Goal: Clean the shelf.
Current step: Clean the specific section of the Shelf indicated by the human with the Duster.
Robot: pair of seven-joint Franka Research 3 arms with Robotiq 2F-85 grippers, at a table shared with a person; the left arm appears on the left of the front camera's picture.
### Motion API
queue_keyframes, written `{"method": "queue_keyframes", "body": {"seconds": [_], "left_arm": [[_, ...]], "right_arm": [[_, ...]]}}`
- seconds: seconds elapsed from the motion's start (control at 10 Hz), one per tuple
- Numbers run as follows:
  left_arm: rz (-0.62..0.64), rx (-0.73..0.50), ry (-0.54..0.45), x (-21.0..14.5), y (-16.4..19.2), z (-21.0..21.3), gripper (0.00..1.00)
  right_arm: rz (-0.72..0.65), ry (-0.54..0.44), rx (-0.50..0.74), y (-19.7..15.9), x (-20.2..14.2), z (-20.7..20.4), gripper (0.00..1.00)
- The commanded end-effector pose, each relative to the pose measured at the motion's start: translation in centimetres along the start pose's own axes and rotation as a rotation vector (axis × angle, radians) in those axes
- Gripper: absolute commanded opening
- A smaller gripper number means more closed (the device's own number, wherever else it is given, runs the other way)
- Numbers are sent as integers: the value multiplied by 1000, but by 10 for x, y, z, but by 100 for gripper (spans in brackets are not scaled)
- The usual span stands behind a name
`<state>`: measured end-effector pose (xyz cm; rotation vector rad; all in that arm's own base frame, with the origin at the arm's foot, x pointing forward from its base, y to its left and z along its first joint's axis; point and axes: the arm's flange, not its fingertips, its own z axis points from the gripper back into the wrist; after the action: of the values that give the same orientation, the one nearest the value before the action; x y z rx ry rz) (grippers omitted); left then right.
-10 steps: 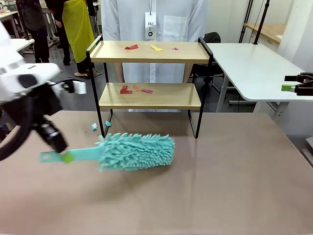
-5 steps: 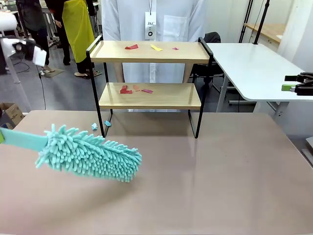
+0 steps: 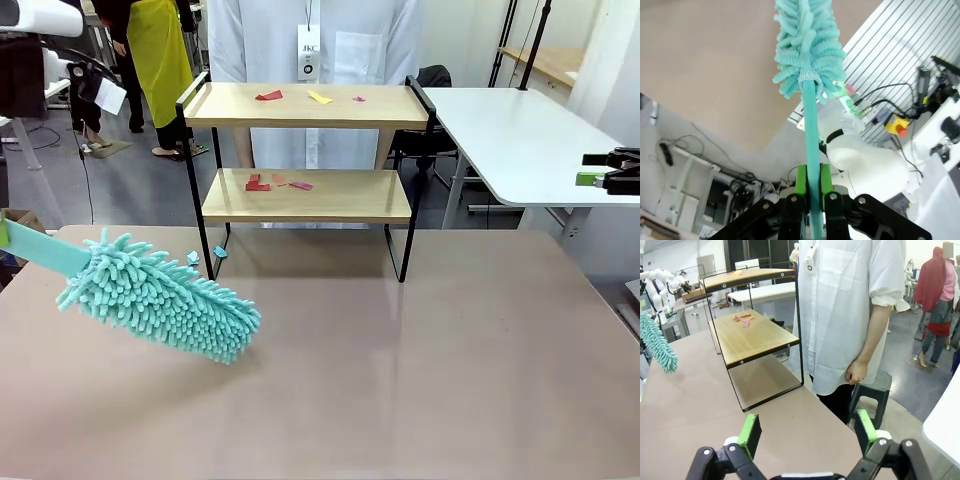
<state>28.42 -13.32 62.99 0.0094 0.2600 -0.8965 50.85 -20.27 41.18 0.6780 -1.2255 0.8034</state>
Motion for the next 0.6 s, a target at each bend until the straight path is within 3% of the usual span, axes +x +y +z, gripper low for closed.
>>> {"method": "queue_keyframes", "body": {"seconds": [0.0,0.5], "left_arm": [[-10,-18,-34,-5,-7,0,13],[-10,-18,-34,-5,-7,0,13]], "right_arm": [[5,-2,-8,0,3,-1,100],[5,-2,-8,0,3,-1,100]]}}
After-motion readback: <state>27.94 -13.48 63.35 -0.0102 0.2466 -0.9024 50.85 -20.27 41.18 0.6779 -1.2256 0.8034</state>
